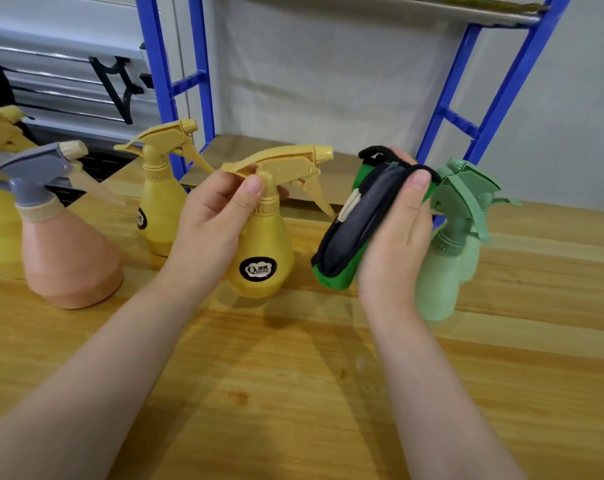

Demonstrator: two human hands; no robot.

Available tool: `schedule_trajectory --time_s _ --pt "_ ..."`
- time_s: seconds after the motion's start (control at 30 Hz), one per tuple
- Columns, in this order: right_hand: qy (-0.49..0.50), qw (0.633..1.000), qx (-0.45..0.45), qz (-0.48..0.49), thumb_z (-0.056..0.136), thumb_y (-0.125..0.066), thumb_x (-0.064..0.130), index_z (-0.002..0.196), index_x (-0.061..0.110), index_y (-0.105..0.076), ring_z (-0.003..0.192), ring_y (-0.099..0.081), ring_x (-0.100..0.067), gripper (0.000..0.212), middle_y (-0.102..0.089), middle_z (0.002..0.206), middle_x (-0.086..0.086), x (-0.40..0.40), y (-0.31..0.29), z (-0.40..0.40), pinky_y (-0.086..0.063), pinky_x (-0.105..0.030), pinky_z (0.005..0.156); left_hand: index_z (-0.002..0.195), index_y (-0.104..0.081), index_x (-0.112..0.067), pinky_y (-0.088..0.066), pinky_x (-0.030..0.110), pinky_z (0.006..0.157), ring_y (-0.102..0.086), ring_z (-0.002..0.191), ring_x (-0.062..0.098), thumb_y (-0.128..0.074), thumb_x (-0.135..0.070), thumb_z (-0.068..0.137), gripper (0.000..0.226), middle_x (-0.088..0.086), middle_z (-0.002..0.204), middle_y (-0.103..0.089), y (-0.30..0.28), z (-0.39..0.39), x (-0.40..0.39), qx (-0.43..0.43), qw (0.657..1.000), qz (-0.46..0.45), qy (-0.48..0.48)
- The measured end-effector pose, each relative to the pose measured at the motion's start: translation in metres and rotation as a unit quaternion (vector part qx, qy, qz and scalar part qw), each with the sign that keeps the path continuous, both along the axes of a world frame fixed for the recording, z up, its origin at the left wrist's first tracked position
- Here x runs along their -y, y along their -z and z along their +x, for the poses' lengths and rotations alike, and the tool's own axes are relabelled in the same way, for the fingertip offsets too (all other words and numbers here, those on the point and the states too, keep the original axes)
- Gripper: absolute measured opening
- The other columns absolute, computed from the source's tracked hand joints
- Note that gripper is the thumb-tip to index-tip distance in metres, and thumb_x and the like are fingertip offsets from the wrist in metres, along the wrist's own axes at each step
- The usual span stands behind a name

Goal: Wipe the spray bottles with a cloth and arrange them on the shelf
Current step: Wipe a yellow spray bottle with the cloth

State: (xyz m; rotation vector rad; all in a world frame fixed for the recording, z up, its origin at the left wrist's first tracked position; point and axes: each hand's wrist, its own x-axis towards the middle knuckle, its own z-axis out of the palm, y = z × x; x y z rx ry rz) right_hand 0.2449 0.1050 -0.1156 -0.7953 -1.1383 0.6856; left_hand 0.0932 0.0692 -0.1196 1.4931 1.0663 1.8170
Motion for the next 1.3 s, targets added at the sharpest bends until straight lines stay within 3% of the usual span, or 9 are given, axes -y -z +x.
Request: schedule_trajectory --time_s 0.2,0.4,0.53,0.63,0.8,0.97,1.13,1.23,1.3 --pt "-0.020 0.999 0.001 0.044 0.103 -0.033 0.037 0.104 0.015 -0.060 0.085 -0.061 0.000 0.035 -0.063 0.088 0.013 0.011 -0.010 0.001 -0.045 -0.014 0.078 0.097 -0.069 -0.043 -0.049 0.032 0.087 -0.063 0.097 0.012 -0.057 -0.044 0.090 0.014 -0.012 0.096 -0.068 0.009 -0.009 -0.004 -0.153 0.987 0.033 -0.022" --pt "-0.033 0.966 0.219 0.134 0.091 -0.059 0.037 0.112 0.011 -0.061 0.092 -0.064 -0.007 0.033 -0.065 0.099 0.008 0.010 -0.001 0.000 -0.049 -0.021 0.082 0.103 -0.063 -0.038 -0.043 0.050 0.095 -0.052 0.106 0.021 -0.051 -0.060 0.089 0.029 -0.021 0.100 -0.052 0.013 -0.013 -0.008 -0.275 0.957 0.058 -0.074" --pt "0.042 0.924 0.333 0.184 0.090 -0.059 0.048 0.101 0.010 -0.065 0.078 -0.062 -0.010 0.040 -0.067 0.088 0.004 0.002 0.006 0.005 -0.050 -0.026 0.069 0.100 -0.059 -0.033 -0.038 0.038 0.093 -0.041 0.105 -0.009 -0.051 -0.048 0.090 0.020 -0.030 0.097 -0.050 0.013 -0.014 -0.009 -0.316 0.941 0.073 -0.098" --pt "0.135 0.897 0.351 0.233 0.097 -0.043 0.055 0.088 0.005 -0.066 0.064 -0.061 -0.017 0.056 -0.066 0.074 0.000 -0.002 0.010 0.004 -0.047 -0.031 0.057 0.096 -0.061 -0.029 -0.034 0.027 0.090 -0.038 0.103 -0.014 -0.051 -0.045 0.090 0.020 -0.023 0.096 -0.049 0.016 -0.009 -0.009 -0.329 0.936 0.076 -0.103" --pt "0.100 0.950 0.256 0.146 0.098 -0.044 0.045 0.076 0.021 -0.056 0.059 -0.052 -0.006 0.035 -0.056 0.064 0.013 0.000 0.010 0.000 -0.040 -0.023 0.057 0.098 -0.071 -0.015 -0.030 0.020 0.092 -0.038 0.103 -0.016 -0.052 -0.043 0.090 0.035 -0.015 0.098 -0.052 0.021 -0.002 -0.009 -0.330 0.933 0.081 -0.116" --pt "-0.049 0.996 0.080 0.000 0.098 -0.057 0.033 0.068 0.027 -0.051 0.057 -0.050 0.002 0.031 -0.054 0.058 0.019 0.002 0.004 -0.005 -0.041 -0.017 0.060 0.100 -0.073 -0.018 -0.029 0.031 0.093 -0.052 0.099 0.015 -0.052 -0.042 0.093 0.032 -0.008 0.093 -0.064 0.017 -0.004 -0.007 -0.373 0.910 0.118 -0.135" --pt "-0.254 0.939 -0.182 -0.144 0.086 -0.070 0.025 0.096 0.013 -0.058 0.065 -0.061 -0.010 0.020 -0.064 0.075 0.003 0.006 0.000 -0.010 -0.051 -0.025 0.061 0.103 -0.072 -0.022 -0.029 0.039 0.090 -0.053 0.099 0.019 -0.052 -0.043 0.095 0.030 -0.016 0.094 -0.065 0.012 -0.005 -0.005 -0.409 0.877 0.167 -0.189" --pt "-0.297 0.920 -0.170 -0.193 0.076 -0.071 0.039 0.113 0.005 -0.061 0.070 -0.063 -0.012 0.052 -0.066 0.085 -0.004 0.011 0.000 -0.013 -0.052 -0.024 0.061 0.106 -0.068 -0.030 -0.028 0.038 0.091 -0.052 0.102 0.018 -0.051 -0.044 0.095 0.024 -0.018 0.097 -0.065 0.011 -0.006 -0.004 -0.398 0.880 0.166 -0.201" --pt "-0.313 0.919 -0.120 -0.207 0.074 -0.069 0.047 0.107 0.007 -0.065 0.071 -0.062 -0.013 0.053 -0.065 0.083 -0.004 0.012 0.001 -0.013 -0.053 -0.025 0.063 0.108 -0.067 -0.030 -0.029 0.039 0.091 -0.050 0.102 0.015 -0.052 -0.042 0.095 0.023 -0.021 0.099 -0.062 0.011 -0.007 -0.005 -0.387 0.884 0.165 -0.202"
